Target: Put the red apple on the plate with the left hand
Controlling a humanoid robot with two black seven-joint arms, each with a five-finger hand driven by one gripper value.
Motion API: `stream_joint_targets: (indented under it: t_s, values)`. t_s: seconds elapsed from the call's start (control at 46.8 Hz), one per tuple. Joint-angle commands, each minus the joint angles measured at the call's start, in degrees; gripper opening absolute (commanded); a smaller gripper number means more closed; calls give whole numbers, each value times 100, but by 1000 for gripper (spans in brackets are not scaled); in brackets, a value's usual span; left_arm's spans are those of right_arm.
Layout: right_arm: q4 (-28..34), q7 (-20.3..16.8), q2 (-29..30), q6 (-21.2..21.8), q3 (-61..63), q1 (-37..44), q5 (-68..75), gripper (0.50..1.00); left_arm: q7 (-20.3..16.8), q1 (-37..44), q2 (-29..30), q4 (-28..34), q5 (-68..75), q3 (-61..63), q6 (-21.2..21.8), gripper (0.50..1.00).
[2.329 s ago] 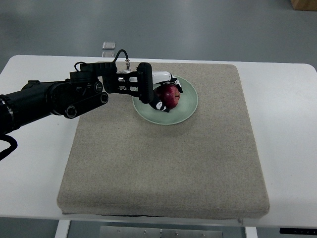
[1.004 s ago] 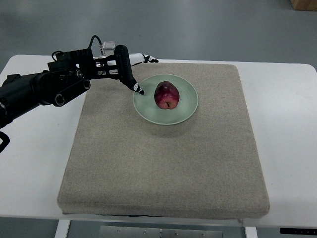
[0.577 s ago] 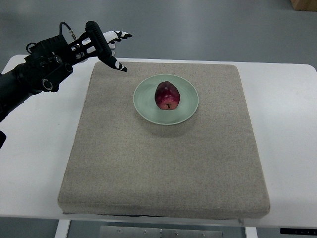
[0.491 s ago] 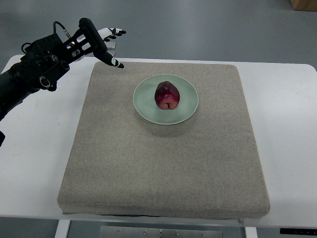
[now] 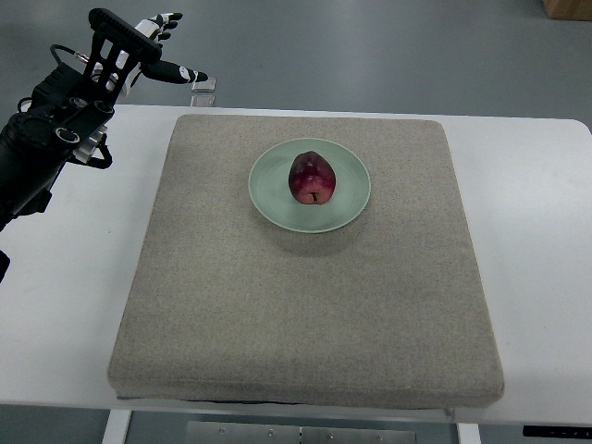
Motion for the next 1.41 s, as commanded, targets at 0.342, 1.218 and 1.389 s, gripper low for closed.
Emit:
stream_joint_targets:
  t_s: [0.342,1.218,1.389]
  values:
    - [-1,0,0,0,0,0,-3,932,627,154,-53,-11,-1667,-659,13,992]
    - [-1,0,0,0,0,0,-3,932,161,673,-115,41,-3258,-2258,-1981,990]
    - [8,0,0,0,0,0,-3,932,161,673,-141,85,-3443,-2391,-1938,990]
